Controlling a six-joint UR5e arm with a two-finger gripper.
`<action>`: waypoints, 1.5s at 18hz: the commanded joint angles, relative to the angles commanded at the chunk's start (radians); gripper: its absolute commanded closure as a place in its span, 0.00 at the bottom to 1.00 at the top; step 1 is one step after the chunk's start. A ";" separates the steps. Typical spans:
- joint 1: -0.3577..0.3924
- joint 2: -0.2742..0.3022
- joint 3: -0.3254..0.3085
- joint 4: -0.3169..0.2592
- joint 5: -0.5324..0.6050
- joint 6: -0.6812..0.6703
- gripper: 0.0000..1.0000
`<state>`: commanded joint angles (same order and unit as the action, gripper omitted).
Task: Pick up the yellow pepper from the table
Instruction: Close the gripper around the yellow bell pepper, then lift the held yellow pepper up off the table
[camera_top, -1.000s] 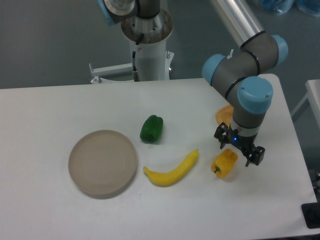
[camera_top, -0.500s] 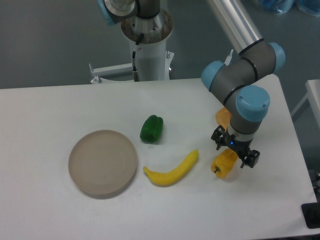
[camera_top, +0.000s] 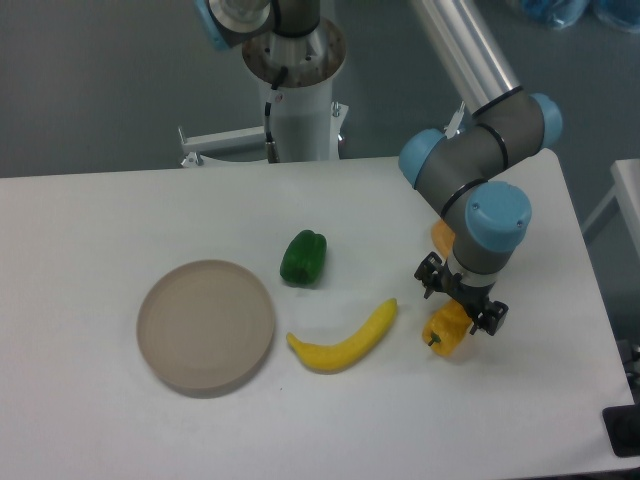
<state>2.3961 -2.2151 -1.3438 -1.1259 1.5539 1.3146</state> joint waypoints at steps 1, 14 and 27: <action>0.000 0.000 0.002 0.000 0.000 0.000 0.75; 0.072 0.069 0.189 -0.385 -0.008 -0.017 0.92; 0.034 0.055 0.221 -0.308 -0.017 0.002 0.97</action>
<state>2.4298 -2.1598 -1.1229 -1.4343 1.5370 1.3161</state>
